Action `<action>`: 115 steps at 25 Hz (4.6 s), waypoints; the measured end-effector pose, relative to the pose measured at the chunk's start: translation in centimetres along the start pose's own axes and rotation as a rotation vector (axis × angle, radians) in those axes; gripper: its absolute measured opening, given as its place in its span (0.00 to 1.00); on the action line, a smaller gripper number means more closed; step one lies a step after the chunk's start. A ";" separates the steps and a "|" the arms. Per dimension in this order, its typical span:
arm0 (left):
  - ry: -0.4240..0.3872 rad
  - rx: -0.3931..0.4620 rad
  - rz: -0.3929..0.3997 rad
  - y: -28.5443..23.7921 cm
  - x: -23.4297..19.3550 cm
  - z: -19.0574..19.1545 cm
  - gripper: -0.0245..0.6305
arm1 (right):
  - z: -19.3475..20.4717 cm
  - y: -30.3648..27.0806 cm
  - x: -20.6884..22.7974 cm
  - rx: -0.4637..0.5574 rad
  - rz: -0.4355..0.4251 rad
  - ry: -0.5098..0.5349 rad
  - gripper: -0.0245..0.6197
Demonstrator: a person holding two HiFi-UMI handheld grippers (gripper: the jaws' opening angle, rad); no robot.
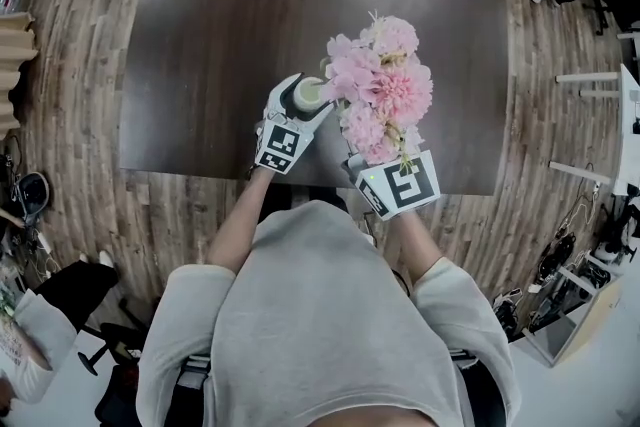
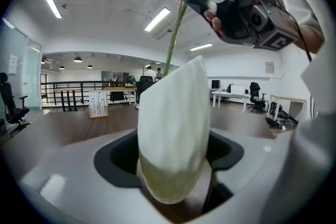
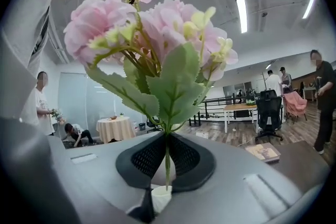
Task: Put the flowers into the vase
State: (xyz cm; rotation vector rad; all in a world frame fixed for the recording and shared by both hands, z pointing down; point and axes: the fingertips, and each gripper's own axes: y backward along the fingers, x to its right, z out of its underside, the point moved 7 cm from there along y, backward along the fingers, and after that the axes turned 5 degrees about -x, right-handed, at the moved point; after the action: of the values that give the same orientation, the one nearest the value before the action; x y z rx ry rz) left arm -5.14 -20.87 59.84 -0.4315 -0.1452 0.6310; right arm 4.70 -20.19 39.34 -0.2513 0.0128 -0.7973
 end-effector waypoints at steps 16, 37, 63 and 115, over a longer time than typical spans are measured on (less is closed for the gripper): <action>0.000 0.000 -0.001 0.0 -0.1 0.2 0.57 | 9.4 -3.1 -1.5 -0.162 0.017 0.055 0.11; 0.001 0.008 -0.010 0.1 -0.2 0.2 0.57 | 14.5 -3.9 -1.2 -0.294 0.076 -0.036 0.51; -0.025 0.001 -0.014 0.4 0.0 0.4 0.61 | 15.7 -3.7 -0.7 -0.312 0.055 -0.068 0.53; -0.066 0.053 0.023 25.5 6.4 4.6 0.05 | 15.9 11.7 -19.7 -0.162 0.342 -0.065 0.03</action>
State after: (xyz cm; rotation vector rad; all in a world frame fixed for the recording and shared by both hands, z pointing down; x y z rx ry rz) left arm -14.93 2.96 52.97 -0.3615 -0.1856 0.6704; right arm 0.81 5.06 50.46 -0.4165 0.0575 -0.4477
